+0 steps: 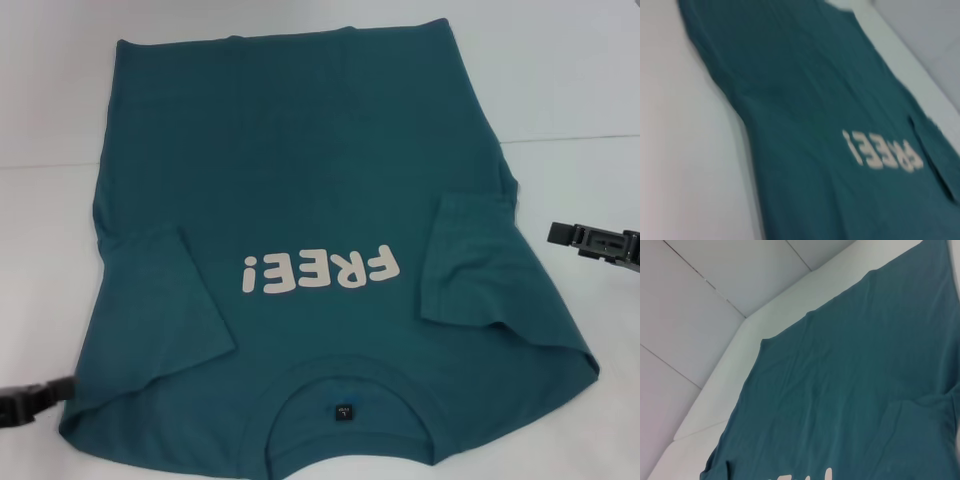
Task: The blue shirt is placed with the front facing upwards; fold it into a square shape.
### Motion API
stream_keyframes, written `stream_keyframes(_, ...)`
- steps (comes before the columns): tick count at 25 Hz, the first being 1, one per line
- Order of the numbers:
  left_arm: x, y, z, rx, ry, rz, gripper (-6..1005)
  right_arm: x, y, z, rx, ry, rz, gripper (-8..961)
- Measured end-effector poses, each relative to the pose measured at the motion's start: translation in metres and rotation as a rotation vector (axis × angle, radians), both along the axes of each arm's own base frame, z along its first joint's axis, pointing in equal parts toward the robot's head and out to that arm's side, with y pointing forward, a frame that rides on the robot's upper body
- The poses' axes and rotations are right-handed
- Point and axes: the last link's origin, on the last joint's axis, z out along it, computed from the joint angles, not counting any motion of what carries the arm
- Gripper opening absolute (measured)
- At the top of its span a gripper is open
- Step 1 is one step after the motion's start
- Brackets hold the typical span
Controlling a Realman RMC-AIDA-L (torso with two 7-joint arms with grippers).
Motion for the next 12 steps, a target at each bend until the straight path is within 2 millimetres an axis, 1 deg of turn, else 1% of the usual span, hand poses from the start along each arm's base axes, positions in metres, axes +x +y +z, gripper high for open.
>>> stream_keyframes(5, -0.002, 0.001, 0.012, 0.062, -0.025, 0.011, 1, 0.0, 0.0, 0.001, -0.001, -0.002, 0.004, 927)
stream_keyframes(12, -0.005, 0.005, 0.014, 0.079, 0.0, 0.028, 202, -0.003, 0.0, 0.001, -0.006, -0.01, 0.031, 927)
